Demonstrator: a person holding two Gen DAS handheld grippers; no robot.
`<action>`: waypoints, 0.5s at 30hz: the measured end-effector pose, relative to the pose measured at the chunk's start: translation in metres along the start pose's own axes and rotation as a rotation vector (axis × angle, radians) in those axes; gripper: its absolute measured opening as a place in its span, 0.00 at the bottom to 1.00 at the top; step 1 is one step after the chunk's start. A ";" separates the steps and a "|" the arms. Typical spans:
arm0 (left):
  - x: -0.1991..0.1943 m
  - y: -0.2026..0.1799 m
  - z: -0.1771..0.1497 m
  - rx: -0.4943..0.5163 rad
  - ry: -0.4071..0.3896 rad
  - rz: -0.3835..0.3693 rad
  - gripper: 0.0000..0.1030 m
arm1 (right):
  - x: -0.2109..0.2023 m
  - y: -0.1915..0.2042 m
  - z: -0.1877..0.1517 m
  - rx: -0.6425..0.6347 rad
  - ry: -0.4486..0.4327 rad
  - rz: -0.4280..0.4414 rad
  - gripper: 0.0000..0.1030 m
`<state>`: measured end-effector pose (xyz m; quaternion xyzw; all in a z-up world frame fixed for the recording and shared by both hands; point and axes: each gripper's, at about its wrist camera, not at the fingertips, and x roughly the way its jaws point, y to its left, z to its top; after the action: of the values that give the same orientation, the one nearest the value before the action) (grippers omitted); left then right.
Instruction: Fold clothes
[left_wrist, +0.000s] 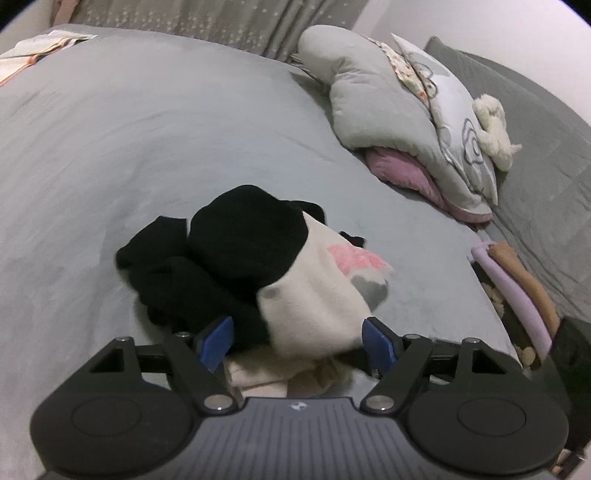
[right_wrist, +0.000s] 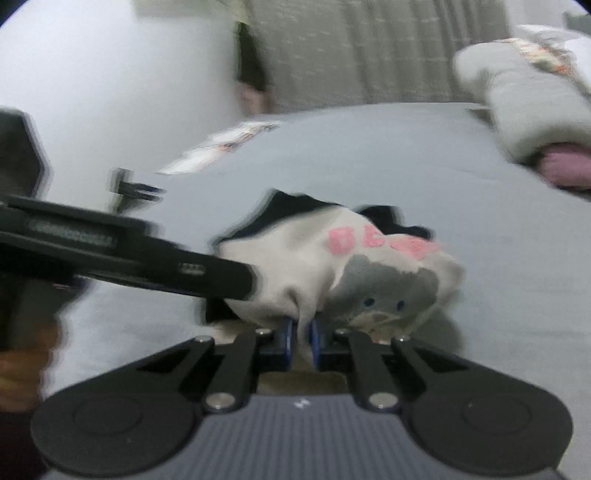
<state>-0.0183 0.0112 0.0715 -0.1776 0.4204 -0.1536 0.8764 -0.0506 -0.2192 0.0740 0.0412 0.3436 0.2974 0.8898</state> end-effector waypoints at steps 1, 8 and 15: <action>-0.003 0.004 -0.001 -0.012 -0.008 0.003 0.73 | -0.001 0.004 -0.001 0.005 0.002 0.056 0.09; -0.014 0.031 -0.008 -0.073 -0.017 0.023 0.60 | -0.001 0.021 -0.008 0.021 0.036 0.311 0.08; -0.016 0.040 -0.022 -0.047 -0.010 0.042 0.10 | 0.011 0.035 -0.016 -0.038 0.099 0.320 0.12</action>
<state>-0.0410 0.0499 0.0518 -0.1900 0.4231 -0.1244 0.8771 -0.0719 -0.1861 0.0653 0.0639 0.3703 0.4432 0.8138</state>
